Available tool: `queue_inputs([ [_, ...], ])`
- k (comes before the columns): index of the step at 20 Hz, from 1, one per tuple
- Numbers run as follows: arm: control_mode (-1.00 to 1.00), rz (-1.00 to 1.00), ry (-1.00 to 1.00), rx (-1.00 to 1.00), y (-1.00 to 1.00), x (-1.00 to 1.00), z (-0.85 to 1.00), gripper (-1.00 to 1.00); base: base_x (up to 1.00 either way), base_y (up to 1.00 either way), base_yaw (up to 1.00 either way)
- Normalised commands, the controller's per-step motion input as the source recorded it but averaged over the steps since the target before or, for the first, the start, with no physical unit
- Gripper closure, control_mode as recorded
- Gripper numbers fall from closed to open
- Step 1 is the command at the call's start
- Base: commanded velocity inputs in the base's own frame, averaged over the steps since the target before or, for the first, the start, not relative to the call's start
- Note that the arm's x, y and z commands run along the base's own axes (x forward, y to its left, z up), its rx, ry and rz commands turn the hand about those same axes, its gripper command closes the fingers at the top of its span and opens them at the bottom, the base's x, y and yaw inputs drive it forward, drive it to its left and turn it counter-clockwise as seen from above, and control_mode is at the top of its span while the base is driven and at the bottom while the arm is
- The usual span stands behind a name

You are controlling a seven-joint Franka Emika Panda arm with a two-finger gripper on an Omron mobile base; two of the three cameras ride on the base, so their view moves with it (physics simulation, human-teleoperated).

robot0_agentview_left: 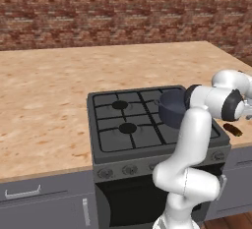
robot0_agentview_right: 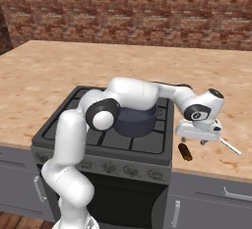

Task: Put the sweet potato and eggplant in the pot. Retrieve the spatula and lightly stir the vegetables in the pot.

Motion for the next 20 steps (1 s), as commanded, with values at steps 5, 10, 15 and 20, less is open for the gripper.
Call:
queue_inputs([
  [5, -1.00, -0.01, 0.01, -0.06, 0.02, 0.00, 0.00, -1.00, 0.00, 0.00, 0.00],
  [10, -1.00, 0.00, 0.01, -0.03, 0.20, -0.13, 0.00, -1.00, 0.00, 0.00, 0.00],
  [15, -1.00, 0.00, -0.02, 0.00, 0.19, -0.14, 0.00, -1.00, 0.00, 0.00, 0.00],
  [20, -1.00, 0.00, -0.01, 0.00, 0.06, -0.04, -0.01, -1.00, 0.00, 0.00, 0.00],
])
